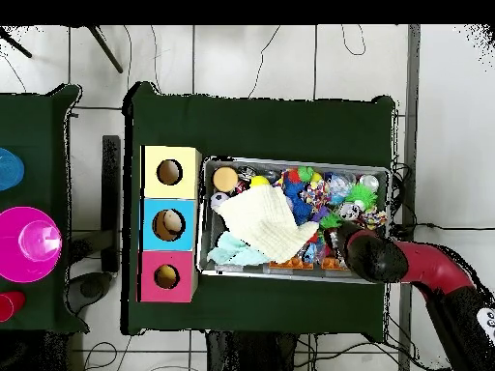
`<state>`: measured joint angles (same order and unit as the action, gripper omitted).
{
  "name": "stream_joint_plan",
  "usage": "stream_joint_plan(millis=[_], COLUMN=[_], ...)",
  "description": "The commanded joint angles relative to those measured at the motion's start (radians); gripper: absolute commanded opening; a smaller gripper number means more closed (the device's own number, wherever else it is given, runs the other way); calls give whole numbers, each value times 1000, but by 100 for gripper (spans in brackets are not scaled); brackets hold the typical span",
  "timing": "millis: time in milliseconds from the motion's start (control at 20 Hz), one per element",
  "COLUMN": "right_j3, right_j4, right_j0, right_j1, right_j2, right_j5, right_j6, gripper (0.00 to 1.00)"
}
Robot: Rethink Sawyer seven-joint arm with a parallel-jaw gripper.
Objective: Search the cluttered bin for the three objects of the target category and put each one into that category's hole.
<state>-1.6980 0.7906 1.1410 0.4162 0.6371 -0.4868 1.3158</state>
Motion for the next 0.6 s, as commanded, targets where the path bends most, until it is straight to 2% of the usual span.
stream_joint_plan(millis=[50, 300, 600], right_j3=[59, 29, -100], right_j4=[-39, -55, -72], right_j0=[9, 15, -8], right_j1=[13, 85, 216], right_j2=[186, 206, 189], right_j5=[-60, -93, -88], right_j6=[-226, -203, -89], gripper=[100, 100, 100])
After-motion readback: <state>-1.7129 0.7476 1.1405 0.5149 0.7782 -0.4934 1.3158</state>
